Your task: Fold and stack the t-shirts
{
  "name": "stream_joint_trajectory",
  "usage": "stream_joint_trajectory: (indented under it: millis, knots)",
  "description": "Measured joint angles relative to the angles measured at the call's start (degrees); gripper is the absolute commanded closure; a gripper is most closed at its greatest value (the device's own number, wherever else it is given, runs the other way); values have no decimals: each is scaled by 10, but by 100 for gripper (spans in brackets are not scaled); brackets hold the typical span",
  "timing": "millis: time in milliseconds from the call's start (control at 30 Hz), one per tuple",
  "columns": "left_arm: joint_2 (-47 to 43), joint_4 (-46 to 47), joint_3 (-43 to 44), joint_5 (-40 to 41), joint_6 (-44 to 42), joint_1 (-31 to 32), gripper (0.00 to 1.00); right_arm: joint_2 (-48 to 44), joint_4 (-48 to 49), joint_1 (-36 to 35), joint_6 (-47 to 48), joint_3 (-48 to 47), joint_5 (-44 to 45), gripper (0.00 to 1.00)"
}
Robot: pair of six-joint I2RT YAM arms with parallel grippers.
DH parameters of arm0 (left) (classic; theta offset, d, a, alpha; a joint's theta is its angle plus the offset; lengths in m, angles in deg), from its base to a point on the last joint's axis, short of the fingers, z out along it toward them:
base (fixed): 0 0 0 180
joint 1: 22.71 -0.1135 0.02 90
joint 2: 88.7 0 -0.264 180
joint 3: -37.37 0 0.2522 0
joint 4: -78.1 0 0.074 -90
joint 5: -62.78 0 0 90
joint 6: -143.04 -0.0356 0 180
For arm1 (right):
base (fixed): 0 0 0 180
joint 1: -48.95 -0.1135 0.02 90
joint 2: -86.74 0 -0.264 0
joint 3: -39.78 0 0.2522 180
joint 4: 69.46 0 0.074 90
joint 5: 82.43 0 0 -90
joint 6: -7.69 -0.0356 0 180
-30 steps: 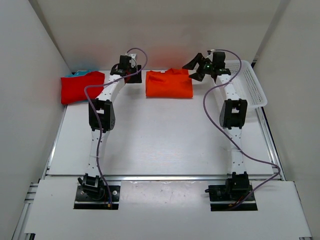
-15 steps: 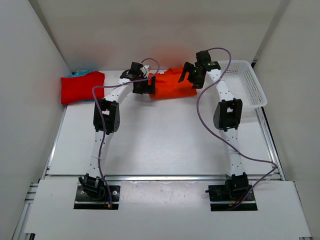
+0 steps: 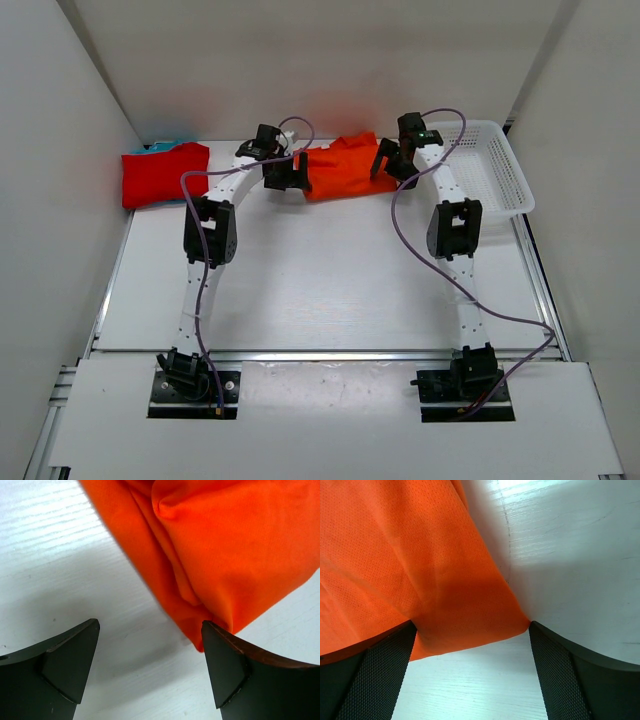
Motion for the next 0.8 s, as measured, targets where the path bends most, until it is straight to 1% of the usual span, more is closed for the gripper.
stream_joint_trajectory:
  millis: [67,133,200,267,400,467,500,533,567,600,633,667,700,733,767,800]
  knots:
    - [-7,-3,-9,-9,2,-1,6,1,1,2,1,0,-6,9]
    - [-14,-6,-19,-18,3,-2,5,4,1,3,2,-3,-14,11]
    - [-21,-7,-24,-26,5,-3,6,8,2,3,5,-9,-21,15]
    - [-26,-6,-24,-35,7,-1,6,10,5,2,9,-11,-28,23]
    - [-32,-5,-24,-45,7,6,3,13,6,-2,16,-12,-44,36]
    - [-32,-5,-21,-42,6,12,4,17,6,-3,18,-16,-50,38]
    - [-32,-6,-18,-38,6,16,7,18,5,-5,19,-17,-50,39]
    - [-31,-7,-15,-33,5,20,13,18,5,-5,19,-19,-52,42]
    - [-31,-6,-12,-24,4,24,18,18,5,-6,20,-19,-53,48]
    - [-31,-5,-9,-12,2,28,28,18,5,-7,21,-19,-55,55]
    - [-31,-5,-9,-3,3,31,41,18,5,-7,24,-19,-56,61]
    - [-31,-6,-9,6,2,34,49,19,3,-8,24,-21,-59,70]
    - [-30,-7,-9,13,0,37,62,19,2,-8,26,-23,-61,81]
    - [-30,-9,-9,18,0,40,75,19,-1,-8,28,-25,-64,85]
    - [-29,-10,-9,23,-2,42,81,19,-5,-9,29,-28,-65,93]
    - [-28,-10,-9,26,-5,43,96,19,-11,-11,32,-31,-66,97]
